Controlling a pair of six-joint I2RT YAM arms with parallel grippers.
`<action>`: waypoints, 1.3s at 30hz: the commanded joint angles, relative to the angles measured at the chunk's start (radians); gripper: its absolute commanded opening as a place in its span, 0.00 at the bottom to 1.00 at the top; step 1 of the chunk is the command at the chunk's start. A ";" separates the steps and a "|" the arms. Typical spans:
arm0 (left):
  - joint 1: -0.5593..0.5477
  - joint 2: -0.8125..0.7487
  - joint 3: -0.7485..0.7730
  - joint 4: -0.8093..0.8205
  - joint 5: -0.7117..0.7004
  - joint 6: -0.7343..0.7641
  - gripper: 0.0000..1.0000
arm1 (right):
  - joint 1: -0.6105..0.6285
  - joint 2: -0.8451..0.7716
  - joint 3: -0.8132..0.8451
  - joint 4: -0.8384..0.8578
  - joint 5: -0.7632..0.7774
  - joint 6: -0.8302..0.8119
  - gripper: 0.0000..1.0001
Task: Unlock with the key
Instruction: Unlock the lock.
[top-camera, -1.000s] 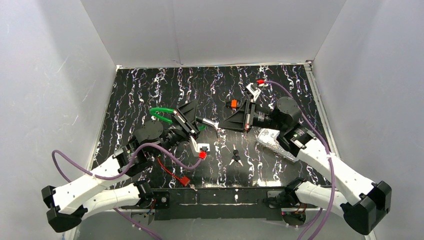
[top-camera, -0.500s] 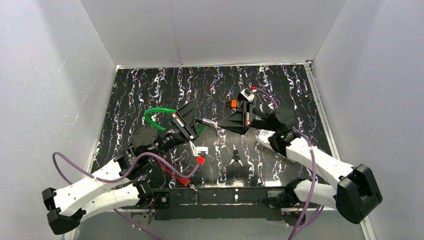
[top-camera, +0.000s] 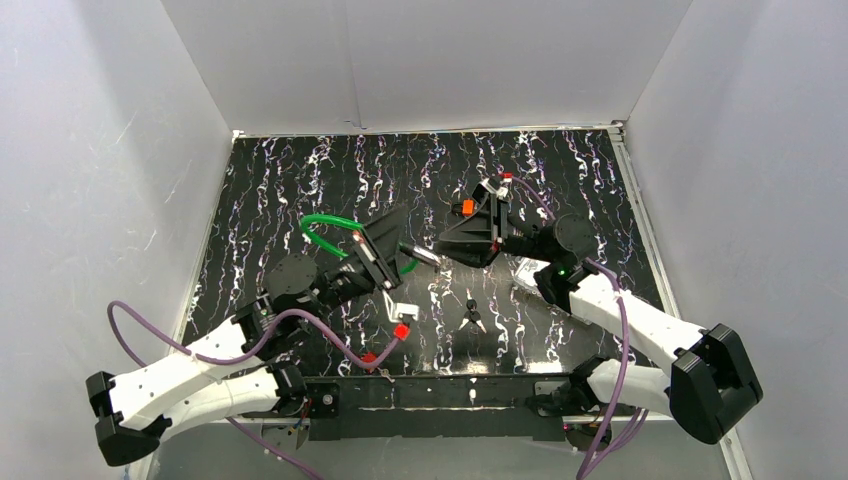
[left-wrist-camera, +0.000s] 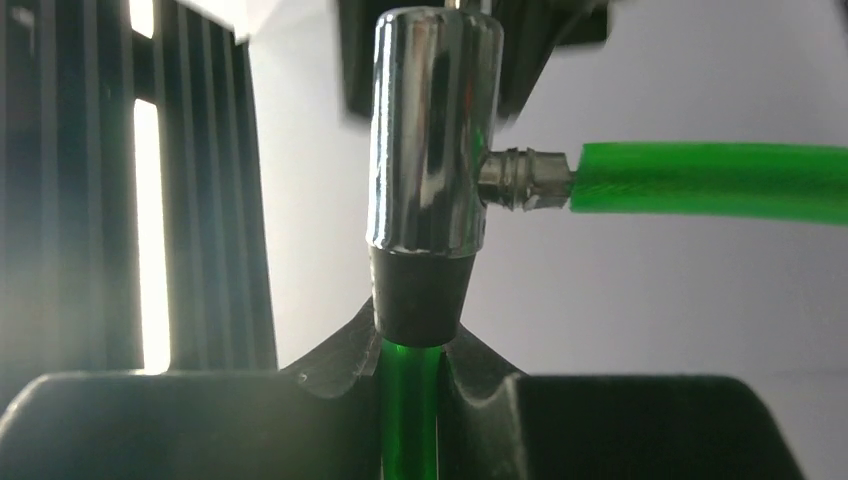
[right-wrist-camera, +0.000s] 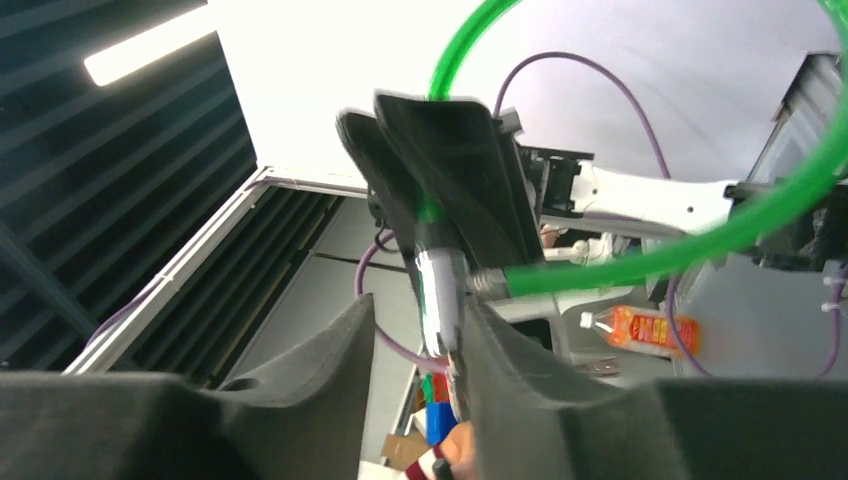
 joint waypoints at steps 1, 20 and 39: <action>-0.039 0.029 -0.009 -0.030 0.124 0.010 0.00 | 0.001 -0.017 0.045 -0.011 0.058 0.019 0.55; -0.039 0.123 0.353 -0.219 -0.102 -0.539 0.00 | -0.277 -0.239 0.279 -0.881 -0.032 -0.679 0.81; -0.019 0.291 0.719 -0.656 -0.122 -1.192 0.00 | 0.013 -0.380 0.377 -0.869 0.163 -1.398 0.86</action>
